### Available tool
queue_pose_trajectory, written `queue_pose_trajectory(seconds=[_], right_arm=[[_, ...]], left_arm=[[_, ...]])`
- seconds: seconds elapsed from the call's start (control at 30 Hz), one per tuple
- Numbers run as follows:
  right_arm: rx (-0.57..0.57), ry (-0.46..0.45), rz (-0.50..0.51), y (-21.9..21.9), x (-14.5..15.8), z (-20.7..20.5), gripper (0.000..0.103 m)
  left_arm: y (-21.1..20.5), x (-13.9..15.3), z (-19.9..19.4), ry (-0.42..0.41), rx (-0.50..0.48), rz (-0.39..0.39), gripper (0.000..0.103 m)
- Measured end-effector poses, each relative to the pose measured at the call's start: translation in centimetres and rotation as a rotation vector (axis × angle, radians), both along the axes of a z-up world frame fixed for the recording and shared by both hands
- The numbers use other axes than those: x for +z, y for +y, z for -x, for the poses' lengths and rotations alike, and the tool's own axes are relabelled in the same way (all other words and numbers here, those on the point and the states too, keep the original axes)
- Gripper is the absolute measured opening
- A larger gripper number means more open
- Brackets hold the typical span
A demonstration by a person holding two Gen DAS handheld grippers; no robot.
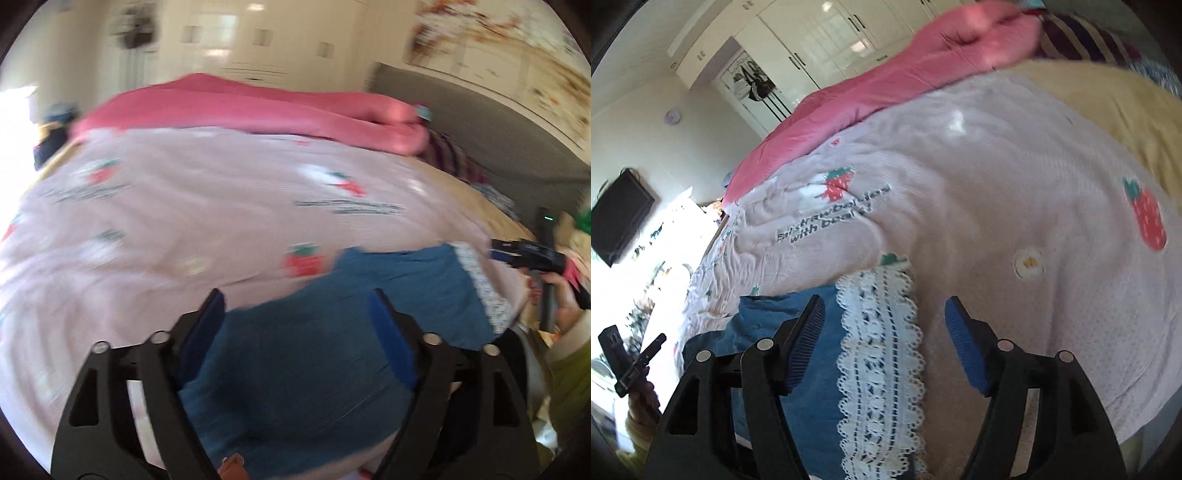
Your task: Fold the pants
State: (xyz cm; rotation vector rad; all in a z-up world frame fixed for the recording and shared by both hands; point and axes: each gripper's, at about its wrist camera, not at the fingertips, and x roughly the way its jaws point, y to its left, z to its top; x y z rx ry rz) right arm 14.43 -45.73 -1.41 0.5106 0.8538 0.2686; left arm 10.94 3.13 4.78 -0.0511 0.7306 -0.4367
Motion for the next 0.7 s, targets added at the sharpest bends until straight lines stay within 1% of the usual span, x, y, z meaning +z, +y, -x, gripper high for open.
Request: queue_pose_trajectory(seconds=[0.07,0.1,0.2,0.23,0.3,0.33,0.37,0.4,0.43,0.5,0.57,0.6,0.67,0.7], right_arm=[[0.007,0.023,-0.004,0.3,-1.0,-0.9,0.067],[0.023,0.032,-0.024,0.8,-1.6,-1.6,0.067],[0.052,0.047,-0.050,2.0,-2.5,-3.0,0.067],[0.056,0.049,-0.048,2.1,-2.6,-3.2,0.067],[0.089,0.051,-0.028,3.0,-2.8,-3.8,0.063],[0.100,0.051,-0.002,3.5,-3.0,-4.0,0.053],[0.120,0.056,0.032,4.1,-3.2,-4.2,0.041],[0.133,0.060,0.051,4.5,-3.5,-4.3,0.033],[0.148,0.059,0.071,4.9,-3.7,-4.2,0.019],[0.158,0.025,0.120,5.2,-3.2,-3.4,0.015],[0.145,-0.017,0.139,4.9,-2.1,-2.5,0.014],[0.128,-0.036,0.156,4.6,-1.7,-2.1,0.014],[0.095,-0.016,0.187,4.3,-2.4,-2.4,0.015],[0.090,0.026,0.182,4.4,-3.5,-2.9,0.015]], left_arm=[[-4.0,-1.4,-3.1,0.052,-0.089,0.031,0.079],[-5.9,-2.2,-4.5,0.072,-0.115,0.006,0.079],[-9.7,-4.6,-8.2,0.114,-0.124,-0.084,0.079],[-10.3,-5.4,-9.3,0.138,-0.126,-0.095,0.079],[-10.8,-7.1,-11.0,0.201,-0.114,-0.110,0.079],[-10.9,-7.9,-11.5,0.225,-0.113,-0.117,0.079],[-11.0,-8.9,-12.2,0.257,-0.101,-0.131,0.079],[-11.0,-9.5,-12.5,0.270,-0.087,-0.131,0.066],[-10.8,-10.1,-12.9,0.288,-0.079,-0.120,0.053],[-10.4,-10.5,-13.3,0.289,-0.059,-0.081,0.025],[-10.2,-10.1,-13.9,0.283,-0.053,-0.034,0.014],[-10.4,-9.8,-13.9,0.270,-0.055,-0.041,0.014],[-11.1,-9.6,-14.0,0.230,-0.050,-0.099,0.014],[-11.3,-10.0,-14.2,0.224,-0.046,-0.126,0.014]])
